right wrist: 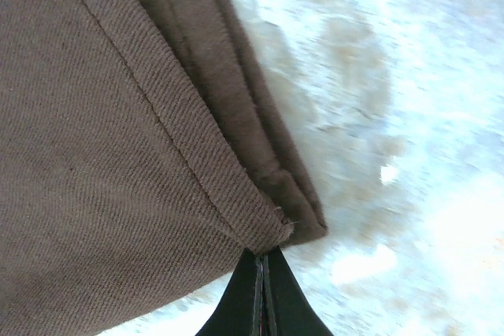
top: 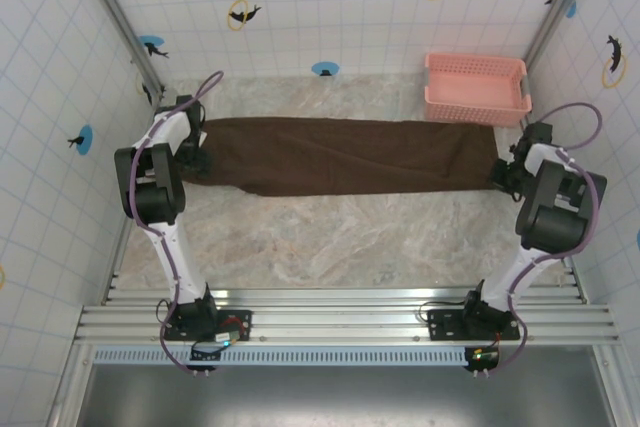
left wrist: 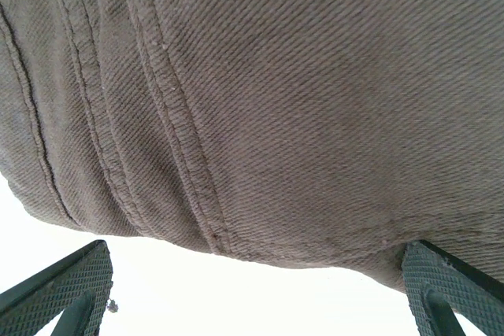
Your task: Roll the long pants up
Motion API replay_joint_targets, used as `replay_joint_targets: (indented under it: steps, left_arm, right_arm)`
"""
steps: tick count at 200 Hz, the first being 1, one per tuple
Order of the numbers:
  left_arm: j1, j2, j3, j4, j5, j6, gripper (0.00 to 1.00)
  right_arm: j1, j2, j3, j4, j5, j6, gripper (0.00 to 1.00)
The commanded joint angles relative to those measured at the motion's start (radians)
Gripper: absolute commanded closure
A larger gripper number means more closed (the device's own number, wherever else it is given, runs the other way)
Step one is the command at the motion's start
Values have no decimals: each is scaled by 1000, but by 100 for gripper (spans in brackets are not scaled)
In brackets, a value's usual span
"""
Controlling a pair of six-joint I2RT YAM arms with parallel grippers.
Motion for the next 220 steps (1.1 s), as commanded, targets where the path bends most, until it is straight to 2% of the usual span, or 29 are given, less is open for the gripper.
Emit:
replay_joint_targets:
  steps: [1, 19, 30, 36, 54, 71, 100, 124, 181, 198, 220]
  left_arm:
    - [16, 11, -38, -19, -23, -21, 4]
    - [20, -7, -68, -17, -18, -25, 4]
    - [21, -22, -82, -18, -15, -27, 4]
    - [21, -29, -87, -18, -13, -29, 4]
    - [21, -50, -97, -14, 5, -33, 3]
    - [20, -58, -90, -18, 18, -35, 3]
    - [20, -68, -89, -20, 32, -34, 3]
    - [20, -78, -95, -12, 46, -33, 3]
    - [2, -119, -92, -26, 81, -44, 3]
    - [-66, -141, -63, -55, 173, -68, 3]
    - [-212, -160, -24, -58, 226, -122, 3]
  right_arm:
    - [-36, -56, -18, 2, 52, 11, 100]
    - [-47, -62, -15, 2, 40, 18, 99]
    - [-51, -59, -10, 1, 19, 26, 75]
    - [-54, -62, -12, 2, 15, 34, 66]
    - [-57, -103, -47, 14, 24, 52, 49]
    - [-75, -165, -109, 29, 15, 61, 42]
    - [-121, -200, -193, 85, -69, 77, 39]
    - [-147, -129, -196, 136, -178, 117, 40]
    - [-147, -13, -195, 285, -275, 203, 41]
    - [-146, 10, -191, 305, -289, 219, 44]
    - [-146, 31, -186, 318, -293, 236, 52]
